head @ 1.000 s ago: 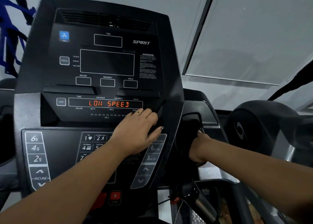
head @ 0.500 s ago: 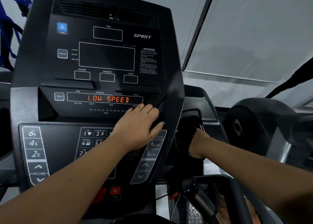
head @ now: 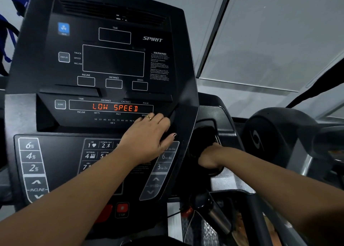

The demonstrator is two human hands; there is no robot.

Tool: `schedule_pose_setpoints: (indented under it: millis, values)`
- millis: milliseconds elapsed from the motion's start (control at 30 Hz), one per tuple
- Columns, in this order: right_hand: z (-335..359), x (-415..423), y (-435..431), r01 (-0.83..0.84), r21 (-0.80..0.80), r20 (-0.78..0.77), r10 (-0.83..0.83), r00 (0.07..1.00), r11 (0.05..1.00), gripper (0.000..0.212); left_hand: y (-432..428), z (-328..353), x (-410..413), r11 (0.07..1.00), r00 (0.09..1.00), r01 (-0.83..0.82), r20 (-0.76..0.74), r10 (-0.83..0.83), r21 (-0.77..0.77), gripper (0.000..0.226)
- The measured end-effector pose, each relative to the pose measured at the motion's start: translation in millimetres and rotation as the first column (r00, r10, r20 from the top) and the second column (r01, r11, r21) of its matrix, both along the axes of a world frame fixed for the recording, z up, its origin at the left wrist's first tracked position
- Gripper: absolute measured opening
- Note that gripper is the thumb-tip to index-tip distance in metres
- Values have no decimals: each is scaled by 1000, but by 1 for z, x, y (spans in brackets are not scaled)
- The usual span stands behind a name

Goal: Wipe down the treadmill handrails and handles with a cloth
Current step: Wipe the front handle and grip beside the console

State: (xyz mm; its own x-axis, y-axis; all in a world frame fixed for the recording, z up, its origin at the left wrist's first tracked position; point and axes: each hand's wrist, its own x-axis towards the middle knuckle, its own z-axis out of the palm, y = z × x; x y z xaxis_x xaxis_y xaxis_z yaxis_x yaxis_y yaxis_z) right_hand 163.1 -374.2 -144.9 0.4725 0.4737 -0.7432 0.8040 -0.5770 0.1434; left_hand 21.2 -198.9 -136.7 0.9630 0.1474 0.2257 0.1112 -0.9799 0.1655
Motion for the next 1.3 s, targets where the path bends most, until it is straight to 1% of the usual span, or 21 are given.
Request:
schedule_pose_setpoints:
  millis: [100, 200, 267, 367, 433, 467, 500, 533, 600, 633, 667, 733, 800, 867, 1000, 1067, 1167, 1200, 1233, 1267, 1300]
  values:
    - [-1, 3, -5, 356, 146, -283, -306, 909, 923, 29, -1, 0, 3, 1000, 1000, 4, 4, -4, -2, 34]
    - [-8, 1, -12, 780, 184, -553, -593, 585, 599, 29, 0, 0, 4, 1000, 1000, 10, 15, -10, 3, 34]
    - [-20, 1, -12, 879, 164, -672, -602, 432, 448, 32, -1, 0, 4, 1000, 1000, 11, 12, -11, 8, 33]
    - [-36, 1, -3, 929, 183, -760, -553, 342, 323, 39, -1, 0, 3, 1000, 1000, 12, 27, -12, 9, 33]
    - [-44, 3, 3, 913, 276, -717, -568, 404, 301, 33, -1, 0, 3, 1000, 1000, 7, 23, -8, 12, 33]
    - [-46, 5, 5, 885, 326, -674, -576, 463, 331, 29, -1, -1, 3, 1000, 1000, 6, 23, -6, 14, 34]
    - [-48, 8, 6, 846, 363, -623, -573, 532, 390, 26, -1, -1, 3, 1000, 1000, 3, 23, -4, 16, 35]
    - [-51, 12, 7, 782, 380, -540, -568, 621, 493, 27, -1, -1, 3, 1000, 1000, 1, 22, -1, 15, 36]
    - [-54, 17, 7, 597, 285, -310, -517, 798, 750, 41, -2, -1, 3, 1000, 1000, -2, 19, 2, 10, 36]
    - [-52, 16, 8, 501, 204, -189, -468, 863, 841, 49, -2, -1, 2, 1000, 1000, -5, 17, 5, 8, 35]
    - [-53, 15, 10, 395, 139, -86, -386, 918, 908, 55, -1, 0, 1, 1000, 1000, -9, 11, 9, 6, 33]
    - [-58, 16, 14, 264, 44, 27, -265, 964, 963, 64, -2, 0, 0, 1000, 1000, -13, -5, 13, 7, 30]
    - [-57, 16, 19, 243, -1, 53, -243, 969, 970, 68, -2, 1, -1, 1000, 1000, -14, -18, 14, 13, 28]
    - [-52, 16, 22, 242, 58, 41, -244, 969, 969, 64, -2, 1, 0, 1000, 1000, -14, -15, 14, 19, 29]
    - [-45, 13, 13, 416, 251, -132, -395, 909, 874, 48, -1, 1, 3, 1000, 1000, -15, 2, 15, 26, 29]
    - [-50, 12, 4, 555, 321, -312, -468, 827, 767, 43, -1, 0, 4, 999, 1000, -12, 6, 12, 30, 28]
    - [-46, 5, -6, 804, 365, -606, -536, 587, 469, 32, -1, 0, 4, 1000, 1000, -7, 11, 7, 28, 26]
    - [-43, 3, -9, 840, 346, -655, -534, 535, 417, 32, -1, 0, 4, 1000, 1000, -7, 13, 6, 22, 25]
    - [-36, -1, -11, 836, 343, -657, -526, 540, 428, 34, -1, 0, 4, 1000, 1000, -6, 18, 6, 15, 25]
    - [-30, -3, -14, 775, 374, -601, -502, 621, 510, 36, -1, 0, 3, 1000, 1000, -7, 24, 6, 12, 26]
    - [-24, -7, -18, 652, 409, -498, -443, 746, 638, 38, -2, 0, 3, 1000, 1000, -9, 26, 9, 13, 27]
